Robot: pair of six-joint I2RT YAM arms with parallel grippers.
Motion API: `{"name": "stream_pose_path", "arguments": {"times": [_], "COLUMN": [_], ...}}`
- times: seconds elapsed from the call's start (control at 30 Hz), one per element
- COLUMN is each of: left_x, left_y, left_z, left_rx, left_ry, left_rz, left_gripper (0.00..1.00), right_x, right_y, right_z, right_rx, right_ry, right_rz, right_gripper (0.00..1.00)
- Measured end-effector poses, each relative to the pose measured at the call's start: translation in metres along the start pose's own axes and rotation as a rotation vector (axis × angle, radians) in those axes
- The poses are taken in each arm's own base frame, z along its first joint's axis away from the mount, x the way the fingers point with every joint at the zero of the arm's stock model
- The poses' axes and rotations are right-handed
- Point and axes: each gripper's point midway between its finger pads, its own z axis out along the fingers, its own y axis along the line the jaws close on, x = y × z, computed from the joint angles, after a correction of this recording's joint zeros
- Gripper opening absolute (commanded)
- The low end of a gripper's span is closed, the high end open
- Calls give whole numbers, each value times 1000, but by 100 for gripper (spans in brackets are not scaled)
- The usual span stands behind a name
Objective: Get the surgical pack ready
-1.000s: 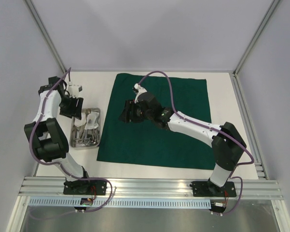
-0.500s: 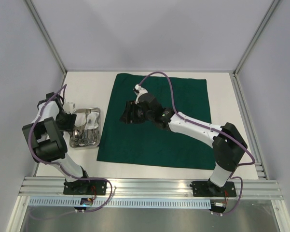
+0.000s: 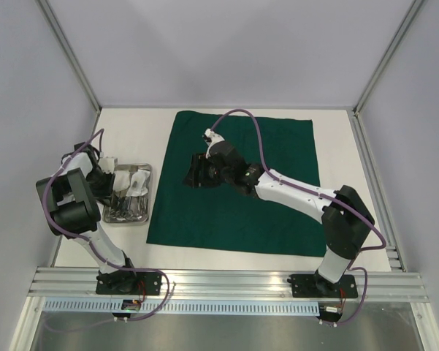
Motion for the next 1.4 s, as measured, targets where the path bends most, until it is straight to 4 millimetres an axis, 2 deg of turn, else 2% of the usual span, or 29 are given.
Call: {"name": "stream_pose_path", "arguments": {"times": [0.23,0.37,0.67,0.9,1.0,1.23,1.4], "left_x": [-4,-5,-7,-17,-25,-38,-40], "left_y": [-4,-6,-15,-24,-29,-39,-45], "left_z": [8,9,9,5,2,-10,-14], "left_rx": [32,42,92,158,196,268,266], "left_ry": [-8,-15,-25,-72,-105,-149,-131], "left_rz": [-8,-12,-19,-45,-48,-44,-12], "left_gripper": [16,0,0,0,0,0,0], "right_x": [1,1,1,-2,-5,-2,1], "right_y": [-2,-2,-4,-11,-27,-89,-127], "right_z": [0,0,0,-2,-3,-13,-25], "right_rx": [7,9,17,37,71,200,280], "right_ry": [5,3,1,0,3,29,41], "right_rz": [0,-3,-10,-12,6,68,109], "right_gripper": [61,61,61,60,60,59,59]}}
